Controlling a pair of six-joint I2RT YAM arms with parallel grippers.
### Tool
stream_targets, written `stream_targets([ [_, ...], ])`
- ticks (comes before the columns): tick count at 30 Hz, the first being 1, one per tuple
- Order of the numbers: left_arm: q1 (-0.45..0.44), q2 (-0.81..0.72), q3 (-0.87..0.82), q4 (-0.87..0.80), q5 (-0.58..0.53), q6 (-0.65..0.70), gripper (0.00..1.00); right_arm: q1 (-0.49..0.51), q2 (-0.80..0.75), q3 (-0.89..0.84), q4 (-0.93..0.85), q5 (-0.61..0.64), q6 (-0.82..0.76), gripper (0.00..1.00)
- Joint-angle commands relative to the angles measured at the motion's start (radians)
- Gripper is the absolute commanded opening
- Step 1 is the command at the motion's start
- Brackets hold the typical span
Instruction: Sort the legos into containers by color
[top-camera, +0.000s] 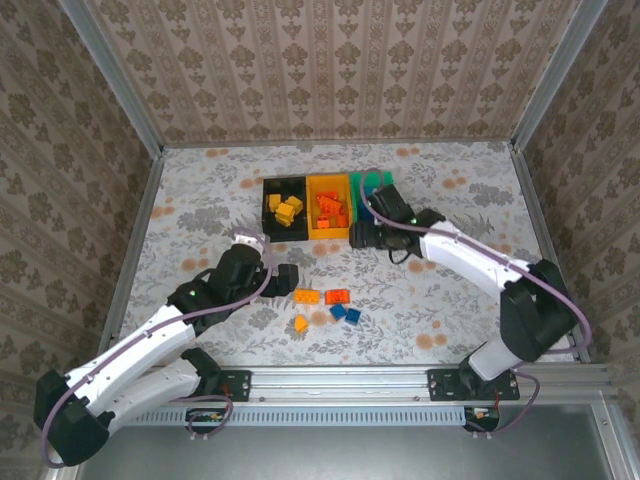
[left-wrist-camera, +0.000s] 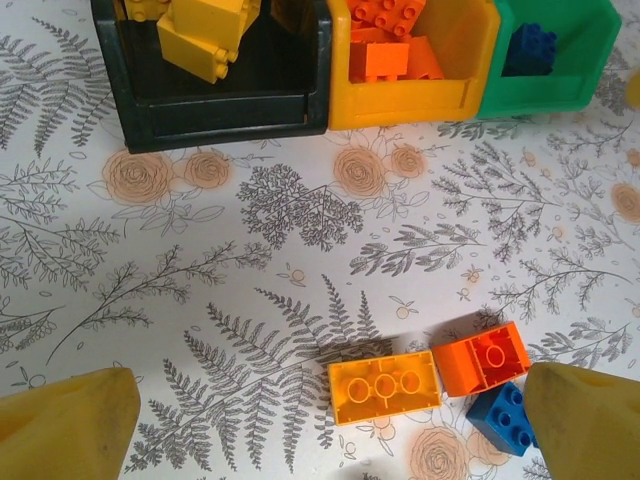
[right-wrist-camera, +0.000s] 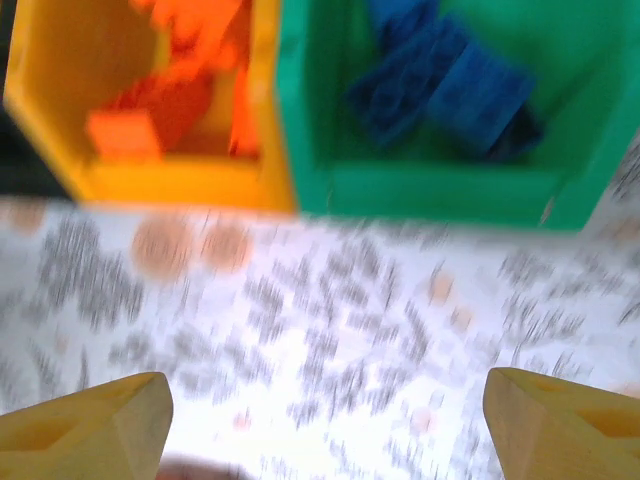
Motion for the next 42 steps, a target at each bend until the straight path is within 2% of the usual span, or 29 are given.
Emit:
stream_targets([
  [1, 0.01, -0.013, -0.015, -0.005, -0.023, -0.023, 1.0, 0.078, -0.036, -0.09, -0.05, -0.126, -0.063, 0.82],
  [8, 0.021, -0.013, -0.019, 0.009, -0.008, -0.016, 1.0, 0.248, 0.008, -0.171, -0.081, -0.116, -0.131, 0.81],
  [21, 0.041, -0.017, -0.027, -0.011, 0.003, -0.02, 1.0, 0.372, 0.145, -0.131, -0.127, -0.027, -0.134, 0.81],
  [32, 0.052, -0.019, -0.027, -0.014, 0.016, -0.017, 1.0, 0.372, 0.184, -0.122, -0.102, 0.02, -0.122, 0.68],
  [38, 0.054, -0.016, -0.033, -0.006, 0.023, -0.02, 1.0, 0.372, 0.182, -0.131, -0.089, 0.019, -0.127, 0.53],
  [42, 0.054, -0.017, -0.034, -0.008, 0.027, -0.021, 1.0, 0.367, 0.162, -0.138, -0.094, 0.031, -0.121, 0.46],
])
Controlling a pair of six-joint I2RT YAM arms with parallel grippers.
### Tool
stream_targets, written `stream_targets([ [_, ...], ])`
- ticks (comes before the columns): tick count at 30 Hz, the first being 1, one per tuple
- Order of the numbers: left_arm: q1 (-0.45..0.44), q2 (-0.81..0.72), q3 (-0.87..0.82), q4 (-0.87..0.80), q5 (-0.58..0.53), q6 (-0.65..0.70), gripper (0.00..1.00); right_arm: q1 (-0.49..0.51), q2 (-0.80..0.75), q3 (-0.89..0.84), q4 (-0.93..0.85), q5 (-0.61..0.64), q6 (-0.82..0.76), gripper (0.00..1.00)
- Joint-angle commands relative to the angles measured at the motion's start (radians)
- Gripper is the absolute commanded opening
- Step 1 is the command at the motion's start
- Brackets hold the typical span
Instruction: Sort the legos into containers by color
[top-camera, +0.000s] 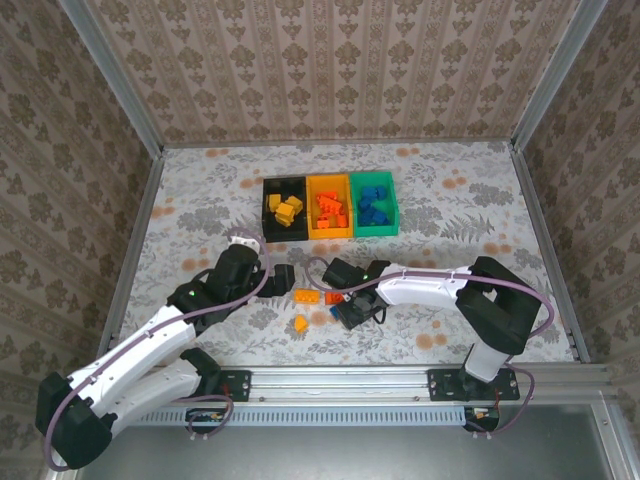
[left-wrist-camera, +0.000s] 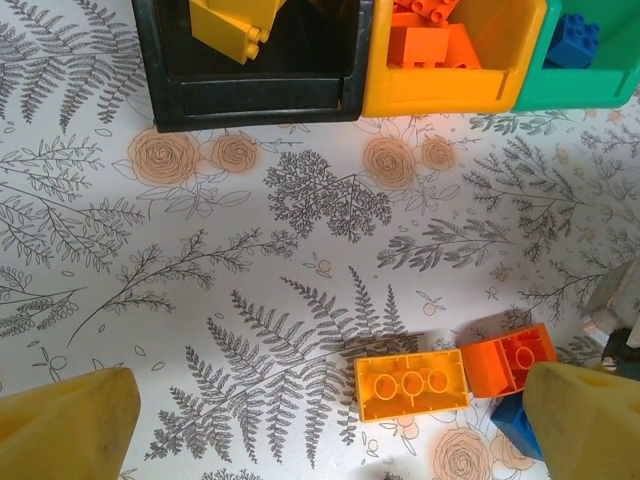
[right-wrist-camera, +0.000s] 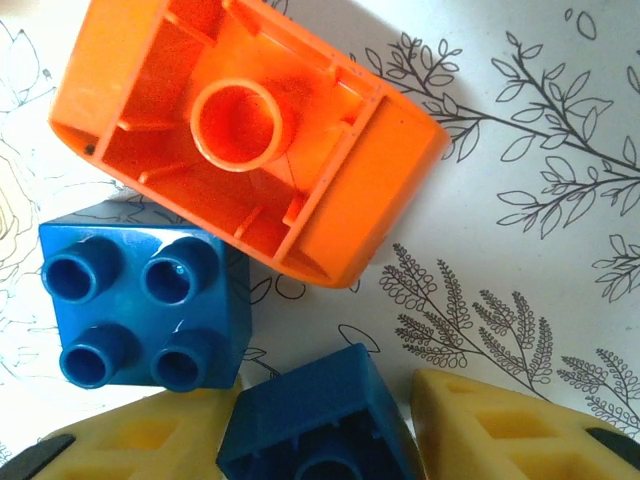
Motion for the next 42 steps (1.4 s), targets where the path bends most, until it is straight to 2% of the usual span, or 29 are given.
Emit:
stream_targets([
  [1, 0.009, -0.015, -0.009, -0.006, 0.013, -0.015, 1.0, -0.009, -0.012, -0.002, -0.004, 0.032, 0.005, 0.45],
  [9, 0.009, -0.015, -0.011, 0.006, 0.022, -0.012, 1.0, -0.087, -0.152, -0.001, -0.052, 0.08, 0.003, 0.41],
  [15, 0.009, -0.009, -0.006, 0.008, 0.02, -0.002, 1.0, -0.267, -0.216, 0.112, -0.032, 0.111, 0.061, 0.41],
  [20, 0.01, 0.001, -0.009, 0.017, 0.033, 0.002, 1.0, -0.385, -0.097, 0.265, 0.032, 0.134, 0.155, 0.41],
  [30, 0.007, 0.049, -0.001, 0.003, 0.053, 0.019, 1.0, -0.474, 0.258, 0.618, -0.004, 0.234, 0.207, 0.43],
  [32, 0.007, 0.062, 0.001, -0.004, 0.06, 0.024, 1.0, -0.483, 0.301, 0.668, -0.015, 0.237, 0.21, 0.46],
  [34, 0.006, 0.074, 0.005, -0.012, 0.067, 0.03, 1.0, -0.49, 0.33, 0.706, -0.028, 0.231, 0.211, 0.53],
  [37, 0.0, 0.098, 0.014, -0.03, 0.077, 0.043, 1.0, -0.497, 0.341, 0.729, -0.026, 0.214, 0.213, 0.75],
  [42, -0.05, 0.167, 0.035, -0.058, 0.098, 0.061, 0.98, -0.489, 0.262, 0.667, 0.017, 0.181, 0.216, 0.82],
])
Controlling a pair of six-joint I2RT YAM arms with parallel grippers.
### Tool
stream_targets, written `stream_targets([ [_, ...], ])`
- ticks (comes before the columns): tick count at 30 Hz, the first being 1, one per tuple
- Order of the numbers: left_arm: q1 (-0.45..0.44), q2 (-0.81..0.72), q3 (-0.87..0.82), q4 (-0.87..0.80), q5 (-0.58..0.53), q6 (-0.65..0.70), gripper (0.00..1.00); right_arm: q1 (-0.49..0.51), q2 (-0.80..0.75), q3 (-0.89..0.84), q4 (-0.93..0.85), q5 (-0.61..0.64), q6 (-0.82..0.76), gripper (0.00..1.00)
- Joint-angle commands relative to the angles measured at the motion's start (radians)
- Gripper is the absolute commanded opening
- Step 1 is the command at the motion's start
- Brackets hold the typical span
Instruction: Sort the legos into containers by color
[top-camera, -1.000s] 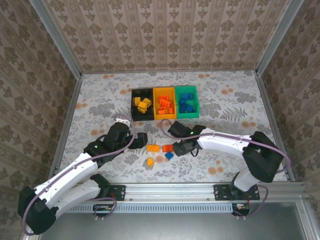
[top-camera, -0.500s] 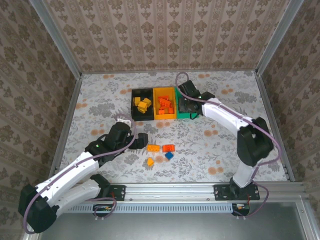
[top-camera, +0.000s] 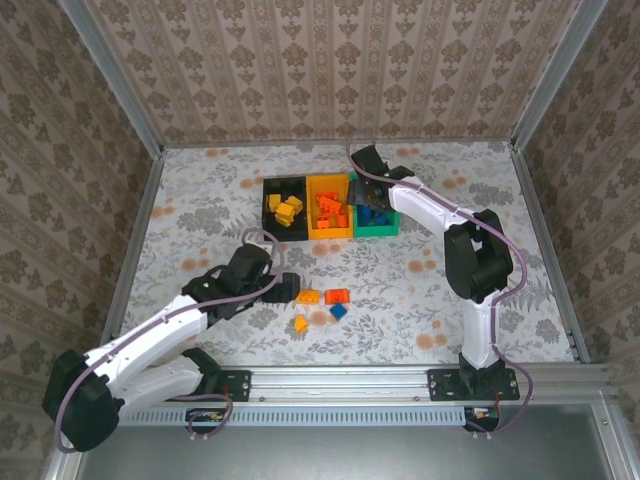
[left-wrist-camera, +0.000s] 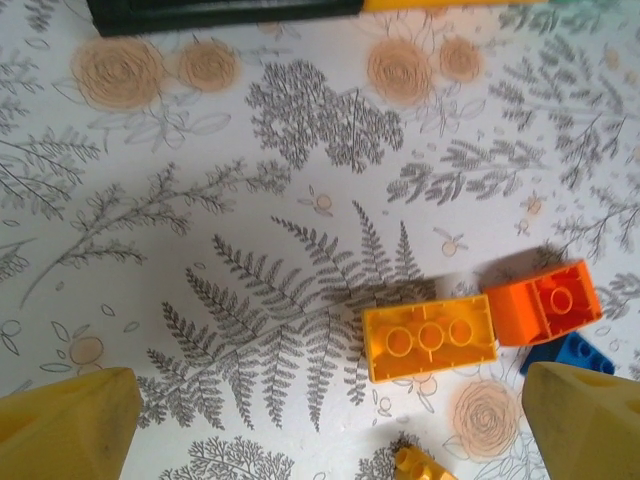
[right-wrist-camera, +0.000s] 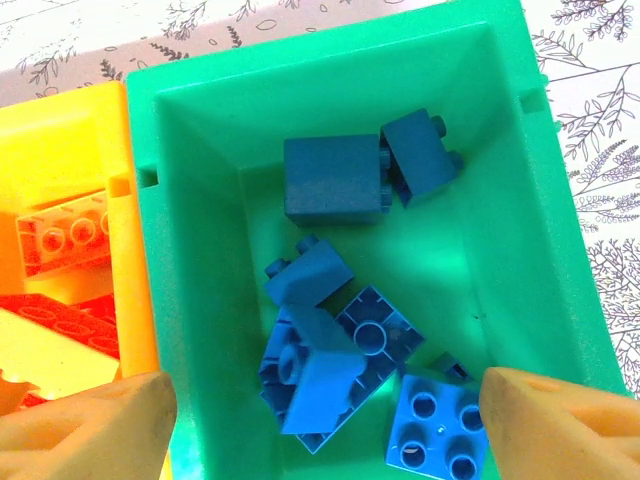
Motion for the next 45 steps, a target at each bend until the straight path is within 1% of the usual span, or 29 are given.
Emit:
stream_targets([
  [1, -0.052, 0.052, 0.04, -0.051, 0.025, 0.037, 0.98, 0.011, -0.094, -0.049, 0.016, -0.016, 0.008, 0.82],
  [7, -0.216, 0.235, 0.097, -0.096, -0.01, 0.049, 0.9, 0.024, -0.215, -0.21, 0.07, -0.039, 0.024, 0.82],
  [11, -0.285, 0.347, 0.134, -0.13, -0.049, 0.043, 0.84, 0.024, -0.277, -0.299, 0.095, -0.044, 0.034, 0.83],
  [13, -0.306, 0.386, 0.141, -0.143, -0.058, 0.032, 0.78, 0.024, -0.302, -0.323, 0.097, -0.042, 0.037, 0.83],
  [19, -0.347, 0.46, 0.138, -0.142, -0.043, 0.011, 0.64, 0.023, -0.347, -0.359, 0.107, -0.037, 0.048, 0.83],
  [24, -0.369, 0.494, 0.14, -0.125, -0.03, 0.0, 0.54, 0.021, -0.36, -0.356, 0.1, -0.019, 0.043, 0.84],
  [25, -0.372, 0.497, 0.139, -0.12, -0.029, -0.002, 0.5, 0.021, -0.362, -0.357, 0.098, -0.018, 0.042, 0.84],
  [29, -0.375, 0.482, 0.141, -0.118, -0.026, -0.003, 0.36, 0.019, -0.362, -0.351, 0.089, -0.012, 0.042, 0.84],
  [32, -0.375, 0.434, 0.153, -0.142, -0.041, 0.0, 0.31, 0.019, -0.372, -0.358, 0.089, -0.006, 0.042, 0.84],
  [34, -0.361, 0.383, 0.164, -0.154, -0.05, 0.004, 0.3, 0.019, -0.38, -0.369, 0.093, -0.003, 0.042, 0.84],
  [38, -0.269, 0.279, 0.203, -0.171, -0.055, 0.039, 0.29, 0.019, -0.396, -0.391, 0.1, -0.005, 0.051, 0.84],
  [42, -0.12, 0.216, 0.27, -0.122, -0.075, 0.107, 0.29, 0.019, -0.416, -0.431, 0.116, -0.022, 0.065, 0.84],
  [45, 0.003, 0.235, 0.316, -0.021, -0.074, 0.142, 0.3, 0.02, -0.422, -0.455, 0.118, -0.028, 0.072, 0.84],
])
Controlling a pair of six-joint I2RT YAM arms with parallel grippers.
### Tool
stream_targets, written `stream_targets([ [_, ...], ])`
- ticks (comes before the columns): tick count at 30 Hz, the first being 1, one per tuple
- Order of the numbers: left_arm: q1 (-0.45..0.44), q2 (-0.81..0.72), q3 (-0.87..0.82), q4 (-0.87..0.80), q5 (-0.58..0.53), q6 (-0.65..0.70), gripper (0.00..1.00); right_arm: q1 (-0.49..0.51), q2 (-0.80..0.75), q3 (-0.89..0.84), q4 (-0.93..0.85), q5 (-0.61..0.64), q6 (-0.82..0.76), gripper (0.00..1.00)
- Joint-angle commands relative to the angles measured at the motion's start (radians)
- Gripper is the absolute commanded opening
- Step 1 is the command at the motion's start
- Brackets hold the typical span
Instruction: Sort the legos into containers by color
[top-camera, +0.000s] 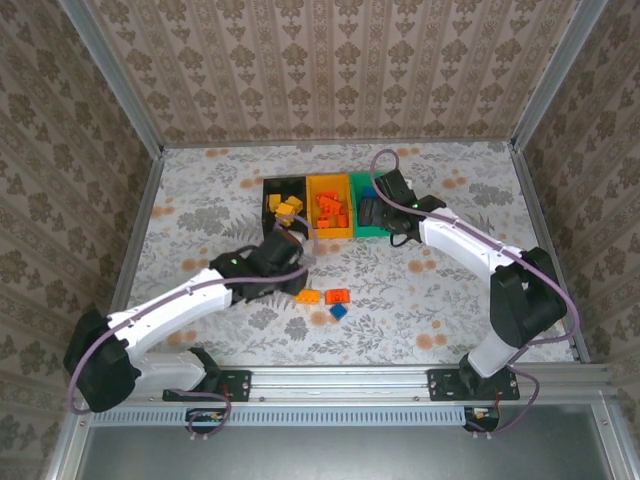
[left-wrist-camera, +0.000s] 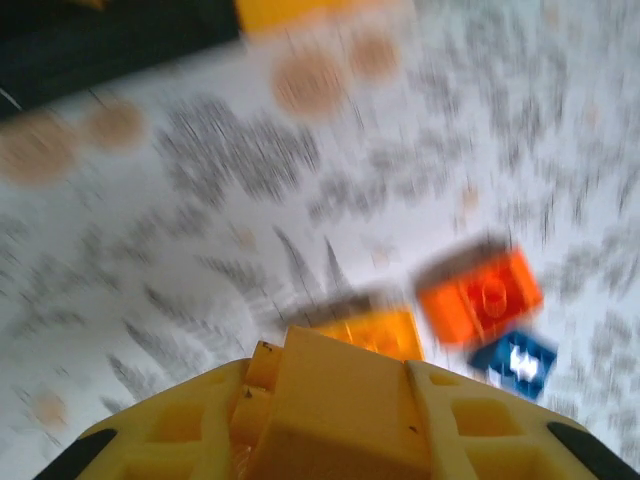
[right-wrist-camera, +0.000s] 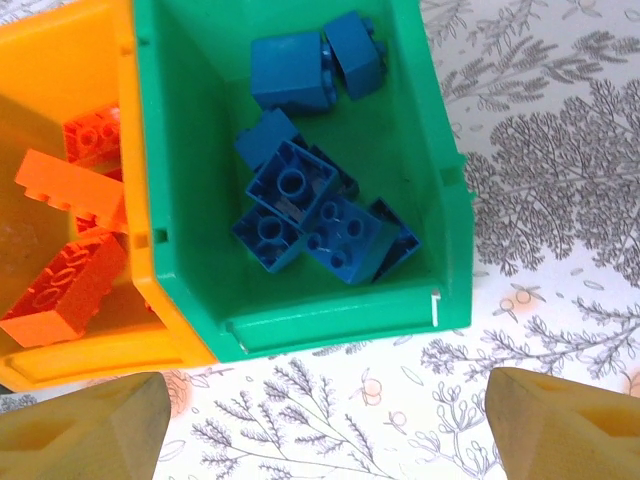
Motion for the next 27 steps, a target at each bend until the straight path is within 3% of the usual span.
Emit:
stream_targets([
  [1, 0.113, 0.033, 0.057, 0.111, -0.016, 0.075, 0.3, -0.001, -0.033, -0.033, 0.013, -0.003, 0.022, 0.84],
  [10, 0.324, 0.383, 0.303, 0.247, 0.028, 0.133, 0.3, -0.001, -0.053, -0.075, 0.008, -0.013, 0.028, 0.84],
  [17, 0.364, 0.588, 0.5, 0.217, 0.036, 0.153, 0.31, 0.008, -0.076, -0.111, 0.008, -0.023, 0.033, 0.84],
  [20, 0.363, 0.639, 0.56, 0.2, 0.046, 0.147, 0.42, 0.012, -0.084, -0.131, 0.017, -0.049, 0.03, 0.84],
  [24, 0.364, 0.647, 0.597, 0.189, 0.061, 0.144, 0.71, 0.026, -0.077, -0.157, 0.016, -0.06, 0.016, 0.84],
  [27, 0.351, 0.604, 0.595, 0.191, 0.058, 0.14, 0.81, 0.034, -0.084, -0.177, 0.021, -0.072, 0.012, 0.84],
])
